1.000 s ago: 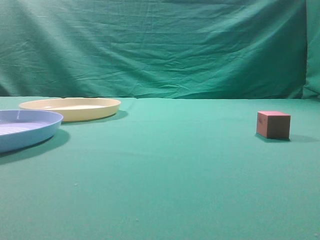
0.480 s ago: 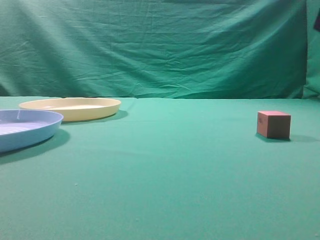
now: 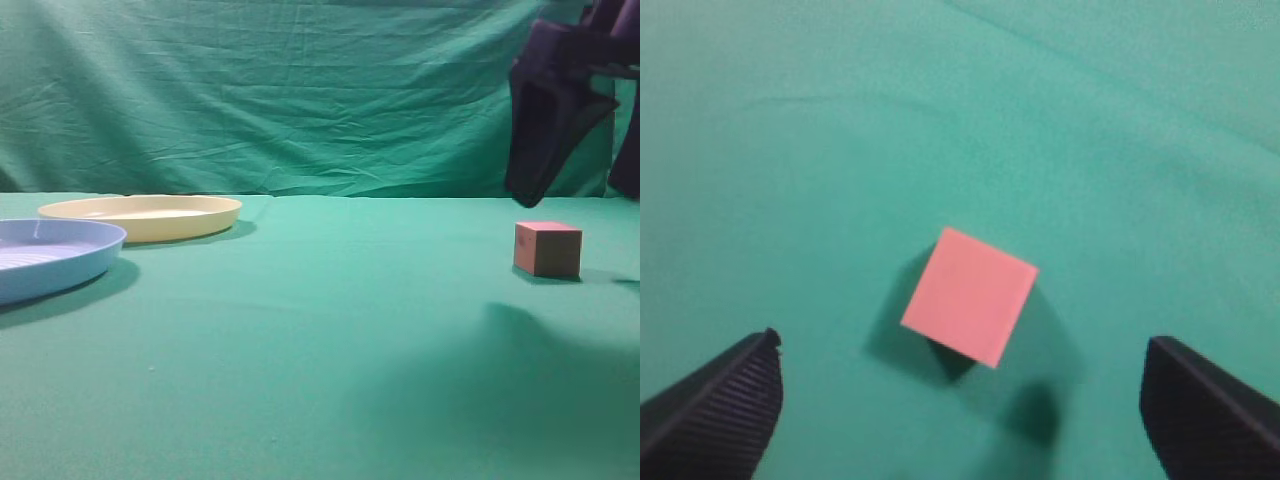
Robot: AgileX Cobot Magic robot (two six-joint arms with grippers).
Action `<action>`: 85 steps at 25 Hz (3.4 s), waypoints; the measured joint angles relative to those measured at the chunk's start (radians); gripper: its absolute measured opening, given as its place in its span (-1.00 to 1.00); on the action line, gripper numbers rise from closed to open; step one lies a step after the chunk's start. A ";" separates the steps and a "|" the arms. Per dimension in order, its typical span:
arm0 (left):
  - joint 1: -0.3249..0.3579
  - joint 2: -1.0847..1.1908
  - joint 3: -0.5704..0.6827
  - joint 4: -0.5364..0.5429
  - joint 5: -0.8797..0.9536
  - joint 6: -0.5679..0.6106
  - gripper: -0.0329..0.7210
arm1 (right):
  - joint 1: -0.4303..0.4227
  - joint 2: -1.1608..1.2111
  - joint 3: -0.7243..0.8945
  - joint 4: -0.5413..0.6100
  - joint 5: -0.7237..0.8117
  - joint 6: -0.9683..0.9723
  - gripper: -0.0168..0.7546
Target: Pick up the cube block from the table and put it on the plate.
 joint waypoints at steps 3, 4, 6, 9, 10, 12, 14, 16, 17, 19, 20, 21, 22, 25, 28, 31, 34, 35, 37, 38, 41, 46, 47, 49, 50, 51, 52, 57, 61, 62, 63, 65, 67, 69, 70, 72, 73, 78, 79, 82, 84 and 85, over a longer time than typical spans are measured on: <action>0.000 0.000 0.000 0.000 0.000 0.000 -0.91 | 0.001 0.066 -0.028 0.000 -0.018 0.000 0.72; 0.000 0.000 0.000 0.000 0.000 0.000 -0.91 | 0.001 0.087 -0.034 0.000 -0.026 0.000 0.72; 0.000 0.000 0.000 0.000 0.000 0.000 -0.91 | 0.001 0.125 -0.050 0.002 -0.033 0.000 0.49; 0.000 0.000 0.000 0.000 0.000 0.000 -0.91 | 0.001 0.160 -0.070 0.002 -0.035 0.000 -0.05; 0.000 0.000 0.000 0.000 0.000 0.000 -0.91 | 0.001 0.165 -0.078 0.002 -0.033 0.000 -0.20; 0.000 0.000 0.000 0.000 0.000 0.000 -0.91 | 0.005 0.167 -0.104 0.004 -0.016 -0.001 -0.37; 0.000 0.000 0.000 0.000 0.000 0.000 -0.91 | 0.009 0.167 -0.155 0.004 0.015 -0.003 -0.36; 0.000 0.000 0.000 0.000 0.000 0.000 -0.91 | 0.028 0.167 -0.223 0.004 0.038 -0.003 -0.36; 0.000 0.000 0.000 0.000 0.000 0.000 -0.91 | 0.043 0.169 -0.265 0.004 0.038 -0.003 -0.36; 0.000 0.000 0.000 0.000 0.000 0.000 -0.91 | 0.096 0.180 -0.362 0.002 0.028 -0.003 -0.36; 0.000 0.000 0.000 0.000 0.000 0.000 -0.91 | 0.128 0.194 -0.408 0.002 0.021 -0.003 -0.36; 0.000 0.000 0.000 0.000 0.000 0.000 -0.91 | 0.153 0.211 -0.469 0.002 0.015 -0.003 -0.36; 0.000 0.000 0.000 0.000 0.000 0.000 -0.91 | 0.181 0.239 -0.534 0.004 0.015 -0.003 -0.36; 0.000 0.000 0.000 0.000 0.000 0.000 -0.91 | 0.243 0.352 -0.727 0.004 0.040 -0.003 -0.36; 0.000 0.000 0.000 0.000 0.000 0.000 -0.91 | 0.288 0.481 -0.912 0.004 0.099 -0.003 -0.36; 0.000 0.000 0.000 0.000 0.000 0.000 -0.91 | 0.324 0.612 -1.066 0.004 0.133 -0.003 -0.36; 0.000 0.000 0.000 0.000 0.000 0.000 -0.91 | 0.349 0.718 -1.173 0.004 0.138 -0.003 -0.36; 0.000 0.000 0.000 0.000 0.000 0.000 -0.91 | 0.356 0.751 -1.200 0.004 0.135 -0.005 -0.36; 0.000 0.000 0.000 0.000 0.000 0.000 -0.91 | 0.368 0.801 -1.230 0.004 0.115 -0.023 -0.36; 0.000 0.000 0.000 0.000 0.000 0.000 -0.91 | 0.372 0.823 -1.239 0.004 0.105 -0.030 -0.36; 0.000 0.000 0.000 0.000 0.000 0.000 -0.91 | 0.376 0.861 -1.246 0.004 0.077 -0.037 -0.25; 0.000 0.000 0.000 0.000 0.000 0.000 -0.91 | 0.376 0.868 -1.257 0.004 0.083 -0.041 0.61; 0.000 0.000 0.000 0.000 0.000 0.000 -0.91 | 0.376 0.866 -1.264 0.002 0.102 -0.043 0.71; 0.000 0.000 0.000 0.000 0.000 0.000 -0.91 | 0.376 0.846 -1.273 -0.011 0.157 -0.043 0.71; 0.000 0.000 0.000 0.000 0.000 0.000 -0.91 | 0.376 0.834 -1.282 -0.022 0.200 -0.041 0.71; 0.000 0.000 0.000 0.000 0.000 0.000 -0.91 | 0.376 0.814 -1.295 -0.038 0.249 -0.026 0.71; 0.000 0.000 0.000 0.000 0.000 0.000 -0.91 | 0.376 0.792 -1.304 -0.057 0.293 -0.007 0.52; 0.000 0.000 0.000 0.000 0.000 0.000 -0.91 | 0.376 0.660 -1.331 -0.207 0.537 0.170 -0.57; 0.000 0.000 0.000 0.000 0.000 0.000 -0.91 | 0.376 0.553 -1.331 -0.339 0.678 0.304 -0.96; 0.000 0.000 0.000 0.000 0.000 0.000 -0.91 | 0.376 0.519 -1.331 -0.355 0.704 0.317 -0.96; 0.000 0.000 0.000 0.000 0.000 0.000 -0.91 | 0.376 0.482 -1.331 -0.363 0.723 0.326 -0.96; 0.000 0.000 0.000 0.000 0.000 0.000 -0.91 | 0.376 0.404 -1.313 -0.365 0.744 0.335 -0.96; 0.000 0.000 0.000 0.000 0.000 0.000 -0.91 | 0.376 0.304 -1.263 -0.365 0.744 0.339 -0.96; 0.000 0.000 0.000 0.000 0.000 0.000 -0.91 | 0.376 0.205 -1.172 -0.367 0.725 0.341 -0.96; 0.000 0.000 0.000 0.000 0.000 0.000 -0.91 | 0.376 0.151 -1.125 -0.368 0.711 0.340 -0.96; 0.000 0.000 0.000 0.000 0.000 0.000 -0.91 | 0.376 0.054 -0.999 -0.368 0.664 0.338 -0.96; 0.000 0.000 0.000 0.000 0.000 0.000 -0.91 | 0.376 0.002 -0.944 -0.368 0.637 0.334 -0.96; 0.000 0.000 0.000 0.000 0.000 0.000 -0.91 | 0.376 -0.245 -0.646 -0.363 0.500 0.316 -0.96; 0.000 0.000 0.000 0.000 0.000 0.000 -0.91 | 0.376 -0.284 -0.595 -0.354 0.488 0.316 -0.96; 0.000 0.000 0.000 0.000 0.000 0.000 -0.91 | 0.376 -0.396 -0.498 -0.341 0.505 0.316 -0.96; 0.000 0.000 0.000 0.000 0.000 0.000 -0.91 | 0.376 -0.460 -0.452 -0.346 0.526 0.320 -0.96; 0.000 0.000 0.000 0.000 0.000 0.000 -0.91 | 0.376 -0.490 -0.428 -0.355 0.531 0.324 -0.96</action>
